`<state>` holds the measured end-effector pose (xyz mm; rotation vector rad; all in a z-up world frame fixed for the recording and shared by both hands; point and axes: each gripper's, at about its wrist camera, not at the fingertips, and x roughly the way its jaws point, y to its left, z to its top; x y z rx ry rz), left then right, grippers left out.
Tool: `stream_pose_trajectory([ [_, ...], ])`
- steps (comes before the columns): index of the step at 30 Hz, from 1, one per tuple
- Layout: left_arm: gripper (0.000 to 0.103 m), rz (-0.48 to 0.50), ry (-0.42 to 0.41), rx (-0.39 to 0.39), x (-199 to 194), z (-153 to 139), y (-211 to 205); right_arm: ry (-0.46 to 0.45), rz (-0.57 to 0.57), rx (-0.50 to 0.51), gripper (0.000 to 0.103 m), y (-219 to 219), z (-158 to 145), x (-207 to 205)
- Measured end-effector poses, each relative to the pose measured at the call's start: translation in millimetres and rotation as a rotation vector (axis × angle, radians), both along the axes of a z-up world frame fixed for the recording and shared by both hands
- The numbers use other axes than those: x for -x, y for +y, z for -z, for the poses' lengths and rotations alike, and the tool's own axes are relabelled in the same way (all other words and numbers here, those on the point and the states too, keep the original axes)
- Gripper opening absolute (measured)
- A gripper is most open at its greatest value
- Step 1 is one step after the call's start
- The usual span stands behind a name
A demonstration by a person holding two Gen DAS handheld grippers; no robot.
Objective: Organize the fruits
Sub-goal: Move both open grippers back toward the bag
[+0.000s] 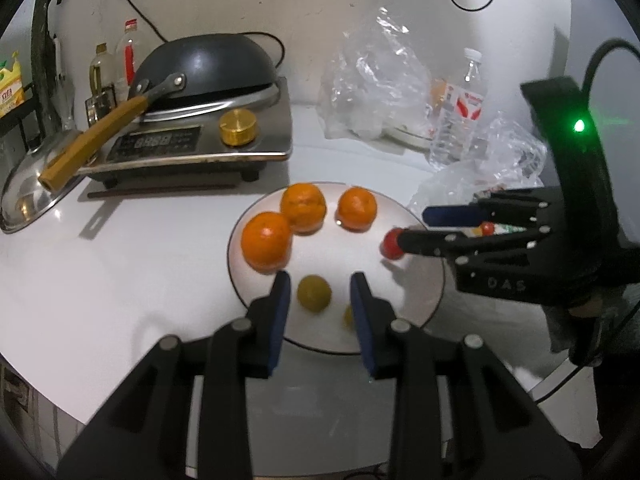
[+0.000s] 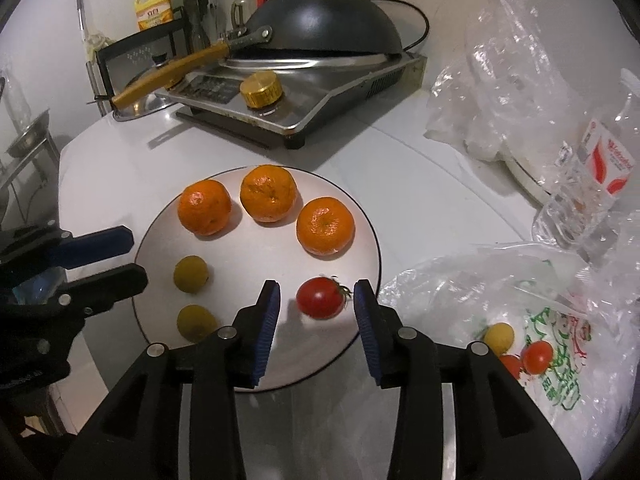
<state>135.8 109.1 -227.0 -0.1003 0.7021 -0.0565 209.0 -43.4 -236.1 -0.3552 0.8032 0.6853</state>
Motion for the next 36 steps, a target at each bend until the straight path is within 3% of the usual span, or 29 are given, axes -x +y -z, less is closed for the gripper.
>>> stream_pose_trajectory([
  [18, 0.034, 0.070, -0.043, -0.028, 17, -19, -44, -0.044, 0.057, -0.033, 0.041, -51, -25, 33],
  [36, 0.035, 0.162, -0.041, -0.085, 10, -30, -109, -0.059, 0.146, -0.087, 0.041, -126, -32, 38],
])
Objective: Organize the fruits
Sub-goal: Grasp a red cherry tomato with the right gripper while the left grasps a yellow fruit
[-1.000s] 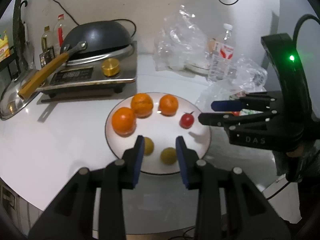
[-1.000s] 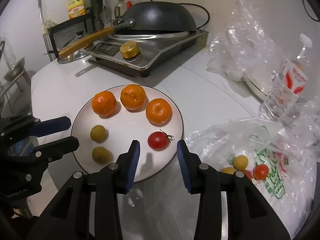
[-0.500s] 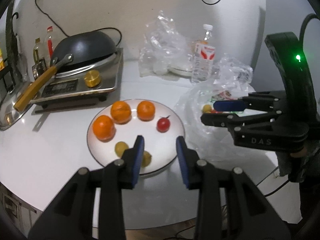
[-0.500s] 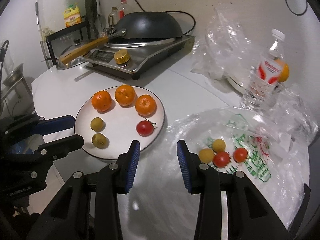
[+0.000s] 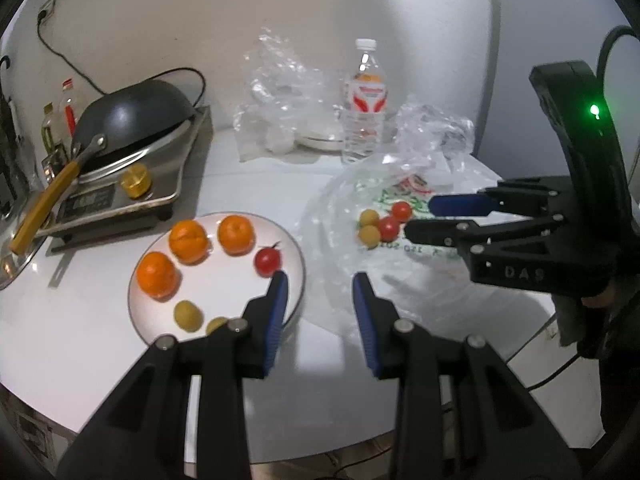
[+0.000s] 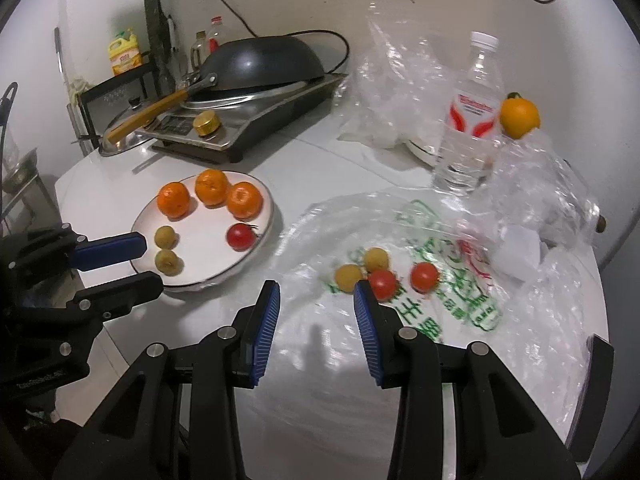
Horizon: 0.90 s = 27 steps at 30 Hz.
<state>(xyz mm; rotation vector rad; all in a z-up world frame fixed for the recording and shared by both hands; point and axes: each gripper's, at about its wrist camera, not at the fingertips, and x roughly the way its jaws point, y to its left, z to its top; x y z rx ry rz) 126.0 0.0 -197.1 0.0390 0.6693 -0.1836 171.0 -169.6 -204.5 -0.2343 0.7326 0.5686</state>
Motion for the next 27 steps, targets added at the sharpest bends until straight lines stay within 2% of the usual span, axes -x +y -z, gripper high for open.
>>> stream_pose_trajectory([
  [11, 0.035, 0.039, 0.011, -0.034, -22, -3, -37, 0.000, 0.046, -0.027, 0.041, -46, 0, -19],
  [27, 0.035, 0.070, 0.058, -0.074, -65, 14, -70, 0.017, 0.066, -0.062, 0.041, -76, 11, -56],
])
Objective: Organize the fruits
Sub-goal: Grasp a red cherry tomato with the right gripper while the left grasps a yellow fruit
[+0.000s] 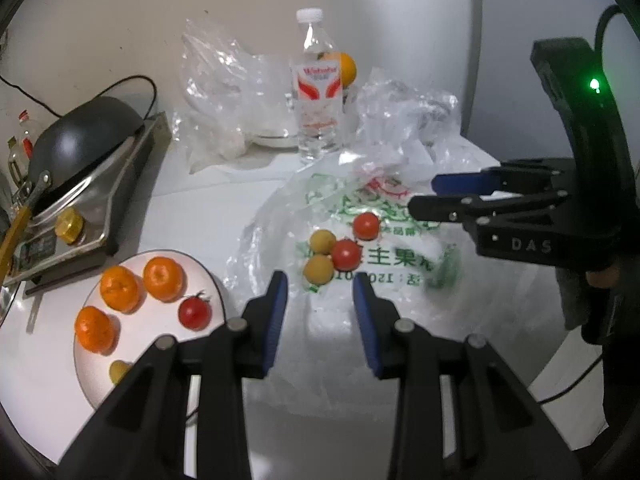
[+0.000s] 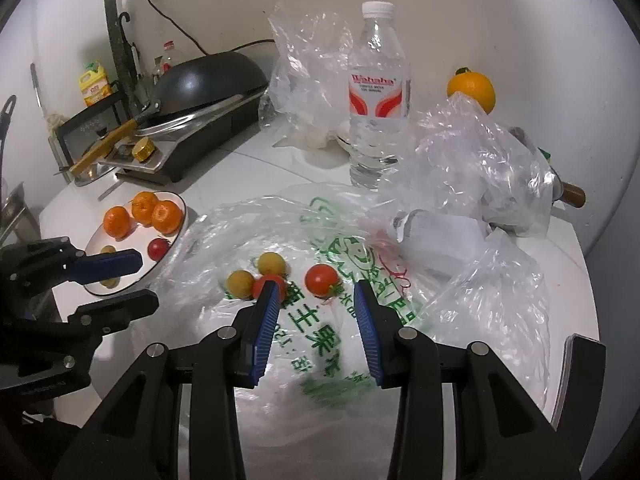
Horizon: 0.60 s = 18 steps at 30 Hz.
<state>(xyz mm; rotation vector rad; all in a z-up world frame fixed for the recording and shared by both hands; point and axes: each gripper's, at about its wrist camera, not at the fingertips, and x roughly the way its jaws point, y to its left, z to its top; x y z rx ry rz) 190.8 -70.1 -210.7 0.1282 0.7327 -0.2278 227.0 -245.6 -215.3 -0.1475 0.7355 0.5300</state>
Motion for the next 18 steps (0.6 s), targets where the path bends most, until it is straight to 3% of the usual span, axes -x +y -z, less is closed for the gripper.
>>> stream_pose_trajectory([
  [14, 0.036, 0.019, 0.050, -0.016, -39, 23, -11, 0.049, -0.015, -0.002, 0.041, 1, 26, -33],
  [18, 0.042, 0.035, 0.056, -0.020, -46, 29, -14, 0.065, -0.020, 0.001, 0.041, 5, 32, -42],
])
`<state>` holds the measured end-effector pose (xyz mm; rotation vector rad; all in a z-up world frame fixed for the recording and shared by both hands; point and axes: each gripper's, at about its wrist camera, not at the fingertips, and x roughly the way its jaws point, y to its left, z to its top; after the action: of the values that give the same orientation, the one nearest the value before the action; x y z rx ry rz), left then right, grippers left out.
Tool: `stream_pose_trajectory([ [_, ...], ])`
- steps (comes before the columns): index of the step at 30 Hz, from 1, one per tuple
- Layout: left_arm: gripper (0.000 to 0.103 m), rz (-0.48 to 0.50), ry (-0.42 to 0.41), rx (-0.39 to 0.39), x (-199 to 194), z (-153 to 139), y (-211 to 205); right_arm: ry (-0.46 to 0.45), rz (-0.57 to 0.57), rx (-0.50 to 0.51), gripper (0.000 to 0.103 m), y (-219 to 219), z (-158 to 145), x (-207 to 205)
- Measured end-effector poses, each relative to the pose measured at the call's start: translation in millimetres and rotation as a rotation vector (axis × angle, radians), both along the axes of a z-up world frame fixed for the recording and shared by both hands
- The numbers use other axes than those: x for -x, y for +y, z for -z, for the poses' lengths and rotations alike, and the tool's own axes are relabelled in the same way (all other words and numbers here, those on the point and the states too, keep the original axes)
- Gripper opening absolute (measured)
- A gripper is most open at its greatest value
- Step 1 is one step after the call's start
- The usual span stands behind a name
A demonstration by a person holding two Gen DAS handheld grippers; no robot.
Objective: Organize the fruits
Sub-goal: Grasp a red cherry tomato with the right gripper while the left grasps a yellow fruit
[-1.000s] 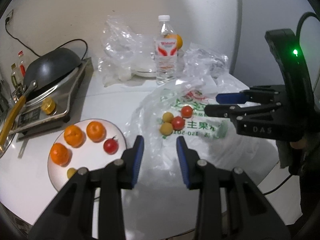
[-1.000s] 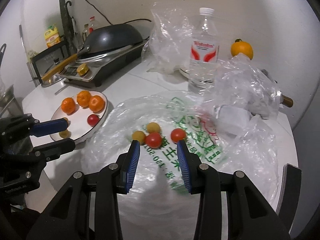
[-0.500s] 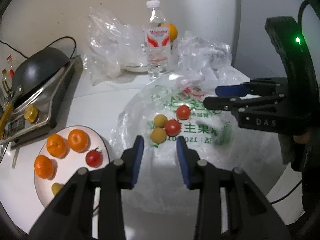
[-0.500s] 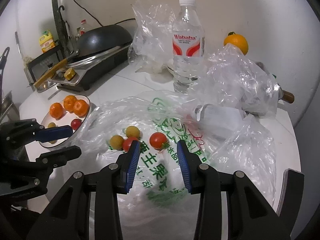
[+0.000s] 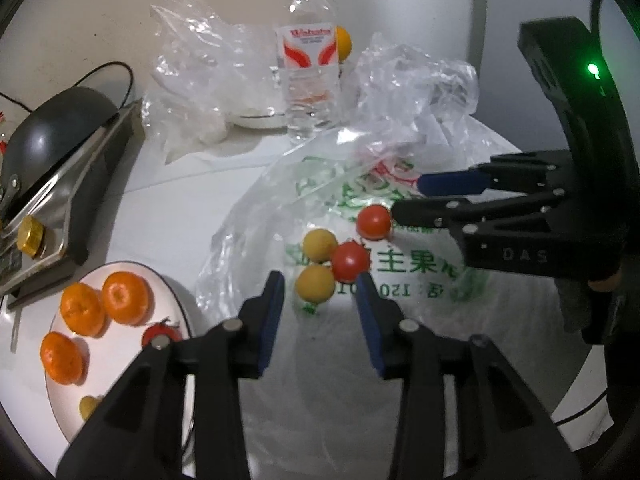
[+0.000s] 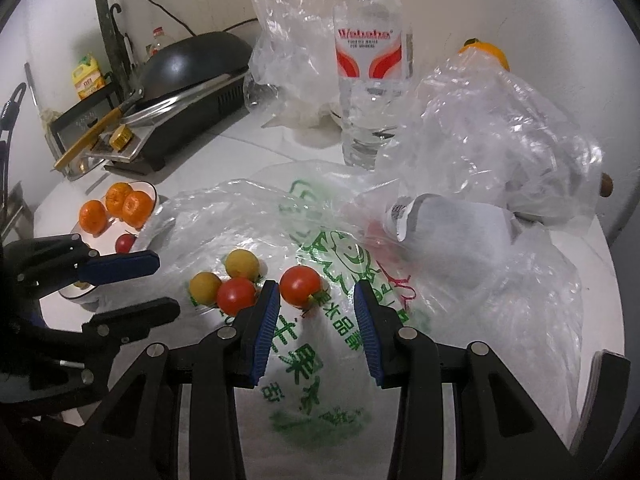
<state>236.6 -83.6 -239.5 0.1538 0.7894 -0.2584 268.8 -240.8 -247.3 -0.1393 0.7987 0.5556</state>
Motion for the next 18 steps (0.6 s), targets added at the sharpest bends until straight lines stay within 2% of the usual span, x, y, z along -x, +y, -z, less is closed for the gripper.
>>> stream_pose_trajectory([
  [10, 0.042, 0.037, 0.008, -0.054, -11, 15, 0, 0.020, -0.017, 0.011, 0.041, 11, 7, -10],
  [18, 0.042, 0.081, 0.008, -0.136, -21, 27, -11, 0.029, -0.034, 0.018, 0.040, 20, 11, -15],
])
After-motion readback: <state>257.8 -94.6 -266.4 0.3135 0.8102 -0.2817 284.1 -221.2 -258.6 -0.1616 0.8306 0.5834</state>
